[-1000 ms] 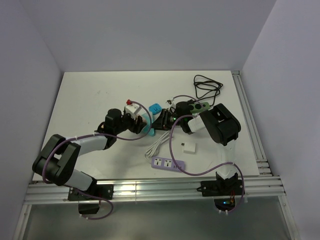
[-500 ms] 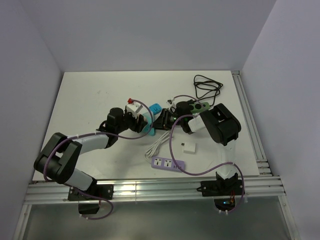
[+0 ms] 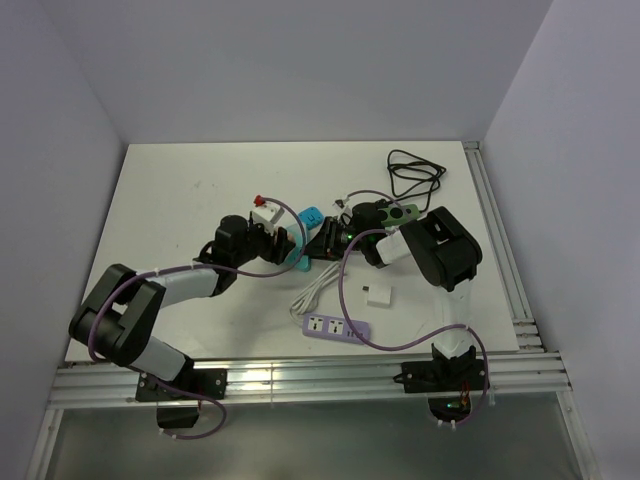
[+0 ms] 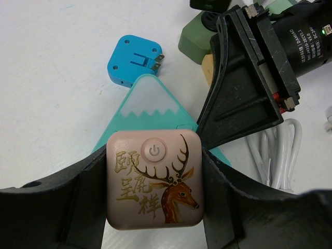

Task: Insert the plug
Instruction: Insert the plug into the socket.

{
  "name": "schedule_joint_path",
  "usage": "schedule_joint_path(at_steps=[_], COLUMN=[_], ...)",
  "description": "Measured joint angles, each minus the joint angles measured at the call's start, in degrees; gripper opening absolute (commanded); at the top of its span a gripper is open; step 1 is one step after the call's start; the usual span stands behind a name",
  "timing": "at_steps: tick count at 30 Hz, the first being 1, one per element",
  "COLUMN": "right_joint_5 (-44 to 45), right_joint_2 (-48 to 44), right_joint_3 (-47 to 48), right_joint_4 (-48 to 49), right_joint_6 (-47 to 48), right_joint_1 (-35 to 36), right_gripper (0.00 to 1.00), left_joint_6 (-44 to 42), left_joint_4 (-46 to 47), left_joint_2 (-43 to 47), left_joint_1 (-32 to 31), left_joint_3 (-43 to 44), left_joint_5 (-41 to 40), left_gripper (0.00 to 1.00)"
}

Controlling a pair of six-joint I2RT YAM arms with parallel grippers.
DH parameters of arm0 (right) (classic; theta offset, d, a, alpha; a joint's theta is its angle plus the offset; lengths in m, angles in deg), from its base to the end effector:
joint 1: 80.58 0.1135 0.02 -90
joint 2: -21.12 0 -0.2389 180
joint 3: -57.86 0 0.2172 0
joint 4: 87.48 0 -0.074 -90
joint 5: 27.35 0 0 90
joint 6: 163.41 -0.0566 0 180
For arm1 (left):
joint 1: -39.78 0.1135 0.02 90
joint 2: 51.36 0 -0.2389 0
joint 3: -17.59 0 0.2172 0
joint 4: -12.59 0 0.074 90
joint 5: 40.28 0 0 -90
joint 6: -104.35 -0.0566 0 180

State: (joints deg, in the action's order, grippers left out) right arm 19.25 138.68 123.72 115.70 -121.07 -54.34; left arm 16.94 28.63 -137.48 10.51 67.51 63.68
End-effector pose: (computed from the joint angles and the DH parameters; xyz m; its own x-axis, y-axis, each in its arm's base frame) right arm 0.3114 0.1968 0.0999 -0.9262 0.1422 -0.3493 -0.2645 0.4152 0.8704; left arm 0.2551 -0.1587 0.1791 -0.3307 0.1351 -0.9340 0.6578 0.7427 -0.1255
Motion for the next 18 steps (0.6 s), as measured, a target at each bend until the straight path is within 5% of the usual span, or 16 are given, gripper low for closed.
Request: schedule_joint_path(at_steps=[18], right_joint_5=[-1.46], right_joint_2=[0.90], right_joint_3=[1.09], right_joint_4=[-0.13], right_joint_6=[-0.26], right_joint_1=[-0.22], right_gripper=[0.04], left_joint_6=[1.51], left_joint_4=[5.44], left_joint_2=[-3.58], left_joint_1=[-0.83], left_joint_3=[0.22], left_joint_5=[-2.27], left_gripper=[0.00])
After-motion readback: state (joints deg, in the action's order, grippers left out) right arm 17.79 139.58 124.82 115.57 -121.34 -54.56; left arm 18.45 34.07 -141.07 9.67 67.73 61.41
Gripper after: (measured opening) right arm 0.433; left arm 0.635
